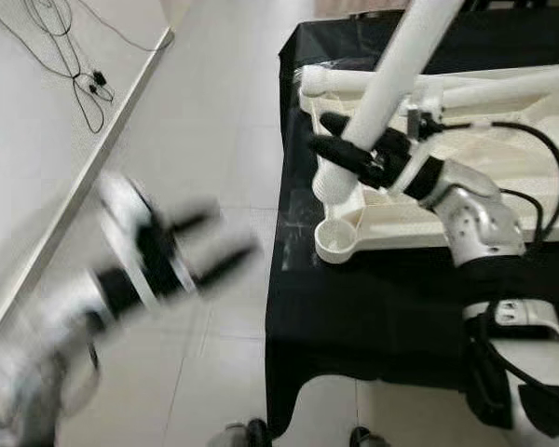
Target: Building children table
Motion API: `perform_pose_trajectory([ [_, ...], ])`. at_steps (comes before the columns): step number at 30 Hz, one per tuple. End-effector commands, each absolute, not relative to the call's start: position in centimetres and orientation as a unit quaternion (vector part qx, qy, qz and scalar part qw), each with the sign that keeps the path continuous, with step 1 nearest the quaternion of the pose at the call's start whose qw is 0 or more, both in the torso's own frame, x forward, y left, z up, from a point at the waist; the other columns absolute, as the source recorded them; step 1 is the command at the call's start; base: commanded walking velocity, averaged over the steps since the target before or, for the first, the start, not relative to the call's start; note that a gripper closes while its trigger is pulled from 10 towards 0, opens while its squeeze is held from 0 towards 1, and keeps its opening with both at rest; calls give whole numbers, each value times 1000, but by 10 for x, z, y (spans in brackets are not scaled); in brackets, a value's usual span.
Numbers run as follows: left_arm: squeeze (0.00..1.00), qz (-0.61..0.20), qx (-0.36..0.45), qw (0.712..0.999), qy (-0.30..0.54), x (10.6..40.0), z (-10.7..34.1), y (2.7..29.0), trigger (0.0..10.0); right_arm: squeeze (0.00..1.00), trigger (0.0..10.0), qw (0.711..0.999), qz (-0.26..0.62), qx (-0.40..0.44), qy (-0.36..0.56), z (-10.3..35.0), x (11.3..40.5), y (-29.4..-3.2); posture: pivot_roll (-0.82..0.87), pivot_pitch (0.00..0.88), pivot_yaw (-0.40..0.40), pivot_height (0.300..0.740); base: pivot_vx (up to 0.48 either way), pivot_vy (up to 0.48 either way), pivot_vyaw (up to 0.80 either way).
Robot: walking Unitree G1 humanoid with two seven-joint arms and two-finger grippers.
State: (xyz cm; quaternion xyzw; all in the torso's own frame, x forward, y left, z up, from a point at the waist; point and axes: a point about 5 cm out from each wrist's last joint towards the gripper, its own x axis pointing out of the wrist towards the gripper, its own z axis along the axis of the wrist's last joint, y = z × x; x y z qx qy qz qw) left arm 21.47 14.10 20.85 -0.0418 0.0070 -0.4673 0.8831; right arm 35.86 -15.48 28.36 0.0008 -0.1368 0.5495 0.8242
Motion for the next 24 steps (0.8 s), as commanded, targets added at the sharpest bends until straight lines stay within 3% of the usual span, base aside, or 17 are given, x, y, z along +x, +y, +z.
perform_pose_trajectory([
  [1,0,-475,-8,880,13,197,202,136,10000,0,10000,798,590,-10,-124,279,350,-145,46,383,102,740,0,0,0],
  [7,0,-459,21,886,57,171,176,135,10000,0,10000,783,614,-24,-93,265,344,-140,52,408,105,740,0,0,0],
  [13,0,-406,93,907,56,165,166,135,10000,0,10000,794,601,-23,-89,264,347,-136,51,429,104,740,0,0,0],
  [24,0,-366,98,925,37,153,165,134,10000,0,10000,806,586,-32,-75,265,344,-155,48,441,108,740,0,0,0],
])
